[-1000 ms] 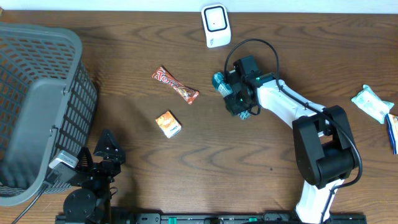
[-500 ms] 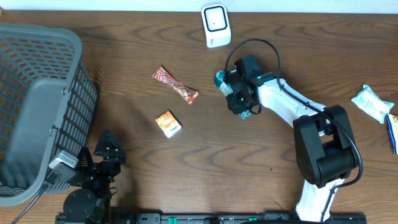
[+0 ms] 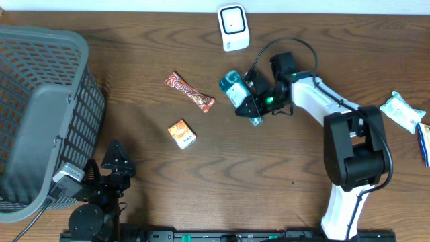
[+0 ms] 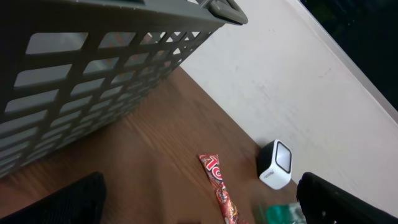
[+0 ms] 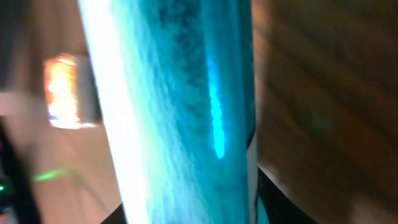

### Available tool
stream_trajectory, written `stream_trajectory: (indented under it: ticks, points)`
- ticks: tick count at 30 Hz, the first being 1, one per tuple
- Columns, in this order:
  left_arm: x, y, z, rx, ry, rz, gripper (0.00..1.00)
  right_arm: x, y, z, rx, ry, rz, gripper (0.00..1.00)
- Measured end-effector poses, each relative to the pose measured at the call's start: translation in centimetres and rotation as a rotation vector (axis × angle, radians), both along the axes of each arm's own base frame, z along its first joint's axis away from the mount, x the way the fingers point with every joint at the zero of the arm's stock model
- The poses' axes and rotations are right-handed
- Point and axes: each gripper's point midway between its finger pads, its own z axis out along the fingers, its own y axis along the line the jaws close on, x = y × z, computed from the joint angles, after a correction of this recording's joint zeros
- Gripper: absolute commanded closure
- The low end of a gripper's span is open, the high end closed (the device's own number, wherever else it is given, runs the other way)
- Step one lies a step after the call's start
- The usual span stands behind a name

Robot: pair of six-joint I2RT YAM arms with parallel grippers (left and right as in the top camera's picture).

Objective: Scan the item barcode
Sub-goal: 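Raise the Listerine bottle upright and hold it before the white scanner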

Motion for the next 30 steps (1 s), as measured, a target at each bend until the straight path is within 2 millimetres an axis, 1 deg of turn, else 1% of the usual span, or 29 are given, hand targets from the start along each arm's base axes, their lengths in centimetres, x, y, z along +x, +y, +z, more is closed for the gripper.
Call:
stream_trajectory:
  ticks: [4, 7, 10, 14, 19, 23, 27, 28, 30]
  points:
    - [0.0, 0.0, 0.0, 0.000, 0.000, 0.000, 0.02, 0.8, 1.1, 2.6, 0.156, -0.054, 0.047, 0.99]
    - [0.0, 0.0, 0.0, 0.000, 0.000, 0.000, 0.02, 0.8, 1.7, 4.2, 0.262, -0.072, 0.080, 0.99]
    - [0.0, 0.0, 0.0, 0.000, 0.000, 0.000, 0.02, 0.7, 2.1, 5.0, 0.308, -0.086, 0.099, 0.99]
    - [0.0, 0.0, 0.0, 0.000, 0.000, 0.000, 0.02, 1.1, 2.2, 5.0, 0.301, -0.116, 0.103, 0.99]
    - [0.0, 0.0, 0.0, 0.000, 0.000, 0.000, 0.02, 2.7, 1.4, 3.8, 0.183, -0.161, 0.059, 0.99]
    - [0.0, 0.0, 0.0, 0.000, 0.000, 0.000, 0.02, 5.1, 0.5, 3.3, 0.013, -0.237, 0.003, 0.99]
    - [0.0, 0.0, 0.0, 0.000, 0.000, 0.000, 0.02, 8.0, 0.2, 4.1, -0.175, -0.357, -0.039, 0.98]
    - [0.0, 0.0, 0.0, 0.000, 0.000, 0.000, 0.02, 8.7, 0.1, 4.5, -0.225, -0.399, -0.049, 0.96]
    - [0.0, 0.0, 0.0, 0.000, 0.000, 0.000, 0.02, 10.6, 0.1, 5.5, -0.324, -0.504, -0.074, 0.97]
